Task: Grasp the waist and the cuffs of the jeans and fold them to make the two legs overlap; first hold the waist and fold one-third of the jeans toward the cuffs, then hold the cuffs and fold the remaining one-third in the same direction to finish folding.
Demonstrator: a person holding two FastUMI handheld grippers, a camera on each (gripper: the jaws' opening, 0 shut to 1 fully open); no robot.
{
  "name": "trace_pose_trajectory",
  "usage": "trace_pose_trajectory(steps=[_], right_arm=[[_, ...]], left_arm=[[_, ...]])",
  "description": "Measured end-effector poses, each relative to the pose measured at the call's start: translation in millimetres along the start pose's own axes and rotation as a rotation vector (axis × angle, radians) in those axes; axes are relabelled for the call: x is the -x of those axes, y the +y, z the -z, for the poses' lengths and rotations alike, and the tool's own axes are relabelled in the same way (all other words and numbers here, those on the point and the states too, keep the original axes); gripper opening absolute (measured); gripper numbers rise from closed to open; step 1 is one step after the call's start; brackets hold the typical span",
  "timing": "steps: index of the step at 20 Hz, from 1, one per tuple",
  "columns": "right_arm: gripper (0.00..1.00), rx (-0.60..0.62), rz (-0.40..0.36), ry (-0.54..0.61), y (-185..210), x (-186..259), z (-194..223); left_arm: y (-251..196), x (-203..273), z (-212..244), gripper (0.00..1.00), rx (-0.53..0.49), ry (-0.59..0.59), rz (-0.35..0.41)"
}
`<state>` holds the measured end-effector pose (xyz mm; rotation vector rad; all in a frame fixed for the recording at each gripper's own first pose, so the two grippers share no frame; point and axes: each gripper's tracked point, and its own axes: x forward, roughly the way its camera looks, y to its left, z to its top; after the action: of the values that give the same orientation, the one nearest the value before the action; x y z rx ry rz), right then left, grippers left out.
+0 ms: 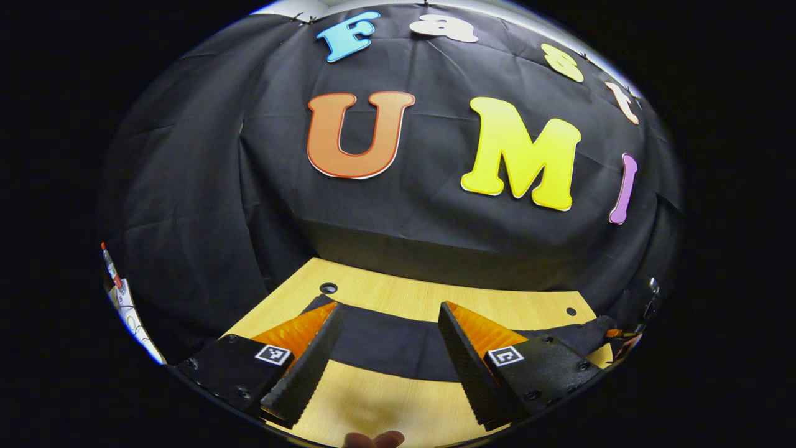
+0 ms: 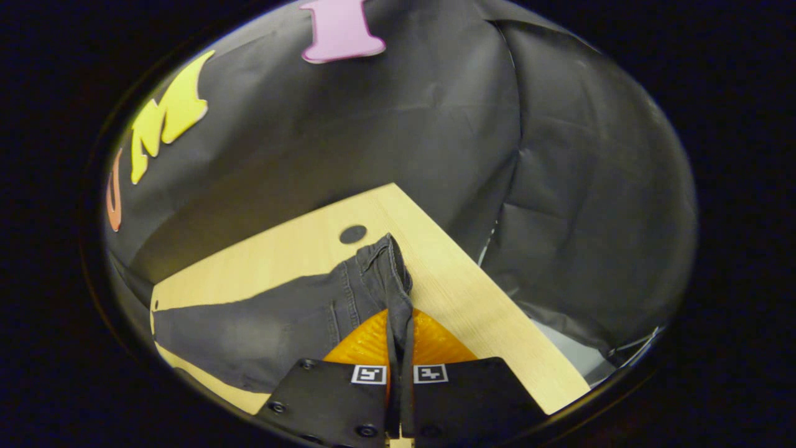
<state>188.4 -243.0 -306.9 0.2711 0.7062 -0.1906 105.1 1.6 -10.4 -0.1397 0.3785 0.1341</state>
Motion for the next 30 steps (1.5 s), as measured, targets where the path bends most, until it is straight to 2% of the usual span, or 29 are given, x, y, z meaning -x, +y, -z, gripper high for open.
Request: trace_pose_trajectory(steps=[3, 5, 8, 12, 14, 16, 21, 25, 27, 30], right_arm=[[0.03, 0.110, -0.056, -0.095, 61, 59, -32], [0.01, 0.158, -0.129, -0.145, 119, 101, -44], [0.01, 0.207, -0.249, -0.204, 217, 139, -52], [0.01, 0.250, -0.385, -0.185, 332, 158, -13], [0.01, 0.280, -0.429, -0.142, 386, 149, 22], [0.01, 0.352, -0.433, -0.107, 428, 124, 62], [0.01, 0.503, -0.372, 0.014, 479, 57, 158], [0.00, 0.679, -0.346, 0.010, 499, 42, 184], [0.00, 0.743, -0.369, 0.014, 507, 45, 198], [0.18, 0.744, -0.434, 0.033, 511, 54, 195]], left_arm=[[16, 6, 11, 0.99, 0.010, -0.007, -0.001], [30, 13, 15, 0.99, 0.021, -0.018, -0.004], [63, 27, 20, 0.99, 0.041, -0.028, -0.029], [115, 48, 29, 0.99, 0.097, -0.021, -0.080], [141, 60, 34, 0.99, 0.136, -0.007, -0.113], [166, 72, 35, 0.99, 0.161, -0.006, -0.150], [217, 101, 46, 0.99, 0.156, 0.017, -0.250], [237, 112, 60, 0.99, 0.160, 0.048, -0.295], [242, 110, 68, 0.99, 0.165, 0.062, -0.305], [239, 100, 82, 0.99, 0.195, 0.095, -0.295]])
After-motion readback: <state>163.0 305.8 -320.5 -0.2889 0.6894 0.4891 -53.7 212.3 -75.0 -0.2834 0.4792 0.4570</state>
